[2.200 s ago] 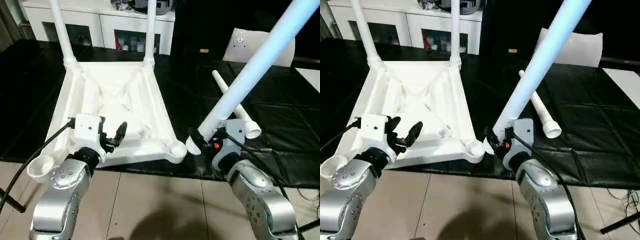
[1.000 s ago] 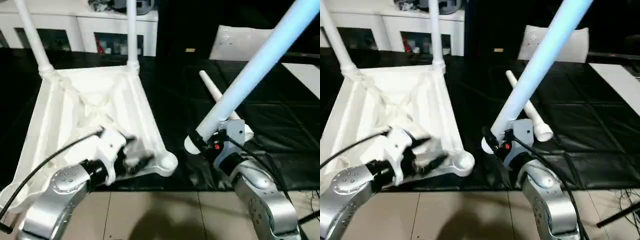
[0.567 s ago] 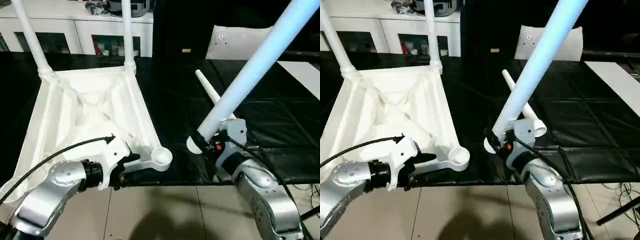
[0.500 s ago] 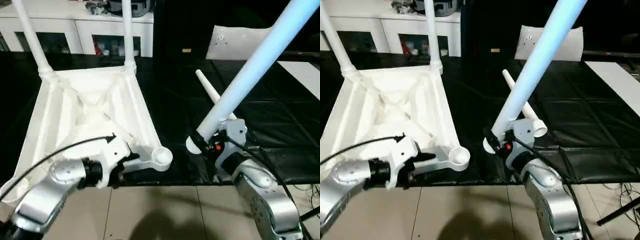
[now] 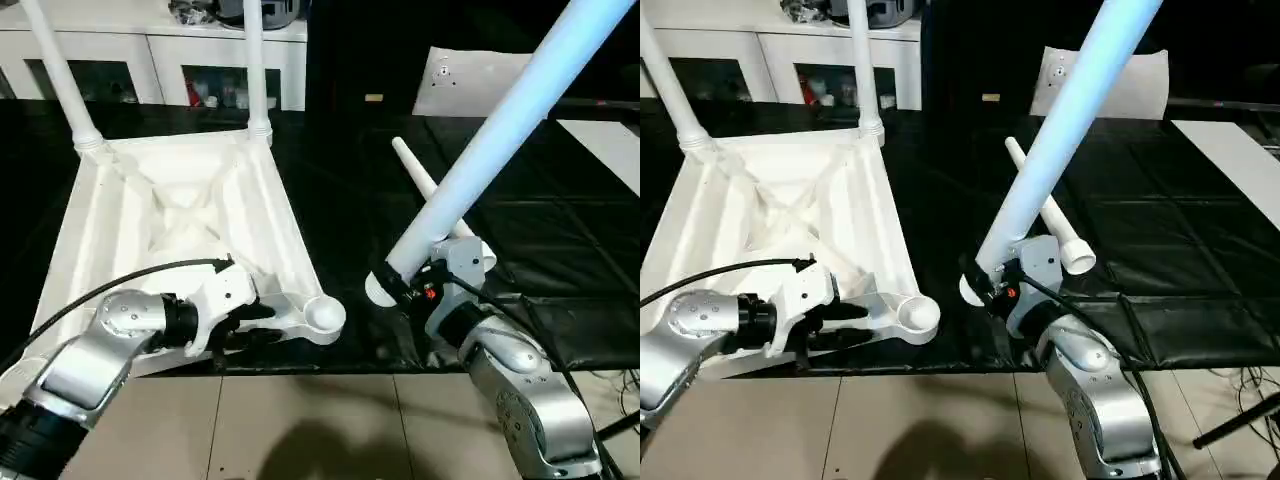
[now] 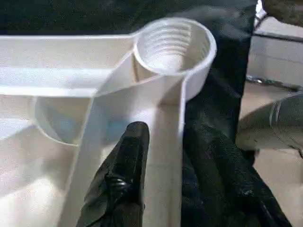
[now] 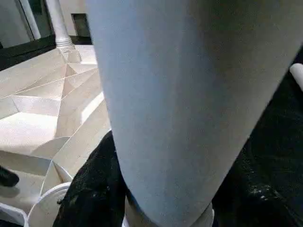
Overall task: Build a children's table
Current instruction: Move to table, then insert table leg to table base
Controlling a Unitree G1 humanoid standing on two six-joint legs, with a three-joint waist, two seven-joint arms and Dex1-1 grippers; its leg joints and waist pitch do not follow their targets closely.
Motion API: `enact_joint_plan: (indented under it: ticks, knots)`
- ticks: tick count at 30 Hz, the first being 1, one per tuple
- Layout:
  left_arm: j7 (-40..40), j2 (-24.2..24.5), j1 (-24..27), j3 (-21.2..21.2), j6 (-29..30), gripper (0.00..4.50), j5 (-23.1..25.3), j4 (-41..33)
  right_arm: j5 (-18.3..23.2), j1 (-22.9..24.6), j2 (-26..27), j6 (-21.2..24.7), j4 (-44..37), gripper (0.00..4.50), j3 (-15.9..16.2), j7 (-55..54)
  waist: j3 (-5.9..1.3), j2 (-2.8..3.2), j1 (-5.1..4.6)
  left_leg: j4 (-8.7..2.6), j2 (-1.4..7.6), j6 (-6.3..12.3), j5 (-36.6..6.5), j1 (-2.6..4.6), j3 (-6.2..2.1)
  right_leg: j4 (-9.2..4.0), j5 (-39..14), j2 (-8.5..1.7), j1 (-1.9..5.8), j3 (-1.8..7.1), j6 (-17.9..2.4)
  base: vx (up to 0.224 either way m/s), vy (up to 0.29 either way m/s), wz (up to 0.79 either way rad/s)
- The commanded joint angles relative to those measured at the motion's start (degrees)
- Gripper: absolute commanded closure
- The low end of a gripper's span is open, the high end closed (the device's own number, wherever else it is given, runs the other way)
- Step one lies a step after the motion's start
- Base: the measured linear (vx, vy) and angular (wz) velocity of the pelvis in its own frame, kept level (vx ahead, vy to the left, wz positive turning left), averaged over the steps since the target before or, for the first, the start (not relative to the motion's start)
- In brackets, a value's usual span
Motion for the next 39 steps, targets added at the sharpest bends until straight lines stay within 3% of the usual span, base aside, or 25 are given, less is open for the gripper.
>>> enact_joint_plan:
  ticks: [1, 13, 20, 24, 25, 26, 28, 33, 34, 35, 37, 38, 39]
  knots:
    - [-0.89, 0.4, -1.15, -0.6, -0.64, 3.24, 0.89, 0.94, 0.15, -0.45, -0.36, -0.53, 0.42, 2.59, -0.43, 0.1, -2.23, 0.88, 0.12, -5.3, 2.34, -0.83, -7.82, -0.62, -0.14, -4.74, -7.29, -4.23, 2.22, 3.13, -9.98, 0.0, 0.0, 0.0]
    - [-1.31, 0.4, -1.75, -0.55, -1.6, 4.35, 2.15, 2.56, 0.07, -0.66, -0.48, -0.04, 0.87, 2.59, 0.59, 0.93, -2.02, 0.57, 0.17, -5.49, 2.46, -0.6, -8.35, -0.72, -0.06, -5.04, -9.25, -4.34, 2.11, 3.22, -9.97, 0.0, 0.0, 0.0]
    - [0.48, -0.38, -1.73, -0.12, -3.95, 4.5, 4.18, 3.78, -1.22, -1.82, -0.71, 1.59, 2.14, 2.59, 1.59, 0.52, -1.98, 0.8, 0.07, -5.6, 2.53, -0.95, -9.26, -0.71, -0.08, -5.23, -11.18, -4.36, 1.92, 3.3, -9.41, 0.0, 0.0, 0.0]
    - [-0.34, -1.57, -4.12, -0.42, -6.3, 4.5, 4.34, 7.48, -0.72, -3.8, -0.26, 3.96, 3.8, 2.59, 1.54, 0.27, -2.01, 0.45, -0.07, -5.55, 2.46, -0.83, -8.23, -0.78, -0.01, -5.16, -9.69, -4.31, 2.04, 3.3, -9.74, 0.0, 0.0, 0.0]
    - [-1.61, -3.25, -6.56, -0.13, -8.35, 4.5, 3.27, 11.22, -0.25, -5.25, 0.16, 3.97, 5.25, 2.59, 1.27, 0.46, -2.03, 0.18, -0.04, -5.49, 2.27, -0.78, -7.83, -0.74, 0.15, -5.37, -10.19, -4.24, 2.0, 3.34, -9.58, 0.0, 0.0, 0.0]
    - [-1.78, -3.81, -7.18, 0.06, -9.11, 4.5, 2.98, 12.26, -0.14, -5.63, 0.24, 3.63, 5.69, 2.59, 1.24, 0.65, -2.12, 0.3, -0.01, -5.45, 2.24, -0.9, -7.53, -0.71, 0.17, -5.21, -10.0, -4.29, 2.0, 3.34, -9.61, 0.0, 0.0, 0.0]
    - [-2.89, -6.36, -10.17, -0.74, -14.92, 4.5, 3.71, 17.41, -0.43, -7.01, -0.39, 1.2, 7.58, 2.59, 2.09, 2.69, -2.49, 0.08, 0.22, -5.21, 2.31, -0.57, -4.57, -0.9, 0.29, -4.97, -6.06, -4.39, 2.29, 3.34, -9.72, 0.0, 0.0, 0.0]
    - [-4.35, -10.1, -13.64, -2.04, -19.62, 4.5, 4.17, 22.3, 0.25, -8.07, 0.13, -1.14, 8.99, 2.59, 2.28, 4.49, -3.0, 0.08, 0.83, -4.74, 2.44, 1.01, -0.19, -0.83, 0.8, -3.99, 5.08, -4.38, 2.29, 3.24, -11.74, 0.0, 0.0, 0.0]
    - [-5.24, -11.98, -15.1, -2.51, -20.63, 4.5, 3.98, 24.01, 0.42, -8.35, 0.12, -1.51, 9.42, 2.59, 2.66, 5.57, -3.03, 0.36, 1.06, -4.7, 2.46, 1.39, 0.14, -0.92, 0.87, -3.99, 6.17, -4.44, 2.36, 3.21, -12.06, 0.0, 0.0, 0.0]
    - [-5.87, -13.0, -15.88, -2.87, -21.09, 4.5, 3.9, 24.93, 0.69, -8.5, -0.16, -1.0, 9.69, 2.59, 2.99, 6.53, -2.97, 0.88, 1.25, -4.69, 2.47, 1.37, 0.03, -0.85, 0.84, -3.96, 6.27, -4.44, 2.23, 3.21, -12.22, 0.0, 0.0, 0.0]
    - [-6.98, -14.61, -17.07, -3.21, -21.74, 4.5, 3.72, 27.03, 1.46, -8.82, -0.87, 0.42, 10.56, 2.59, 3.49, 8.51, -2.83, 0.47, 1.67, -4.81, 2.61, 1.38, -2.08, -0.64, 1.05, -4.24, 3.73, -4.52, 2.18, 3.17, -12.69, 0.0, 0.0, 0.0]
    - [-7.32, -14.94, -17.3, -3.37, -21.37, 4.5, 3.73, 27.52, 1.72, -9.01, -1.09, 0.7, 11.06, 2.59, 3.56, 9.16, -2.81, 1.13, 1.82, -4.81, 2.63, 1.19, -2.33, -0.72, 0.98, -4.21, 3.23, -4.63, 2.21, 3.19, -12.8, 0.0, 0.0, 0.0]
    - [-7.81, -15.32, -17.59, -3.52, -21.05, 4.5, 3.86, 28.28, 1.95, -9.26, -1.32, 0.8, 11.76, 2.59, 3.6, 9.89, -2.77, 0.95, 2.0, -4.94, 2.82, 0.74, -3.25, -0.69, 0.98, -4.36, 2.21, -4.61, 2.22, 3.14, -12.52, 0.0, 0.0, 0.0]
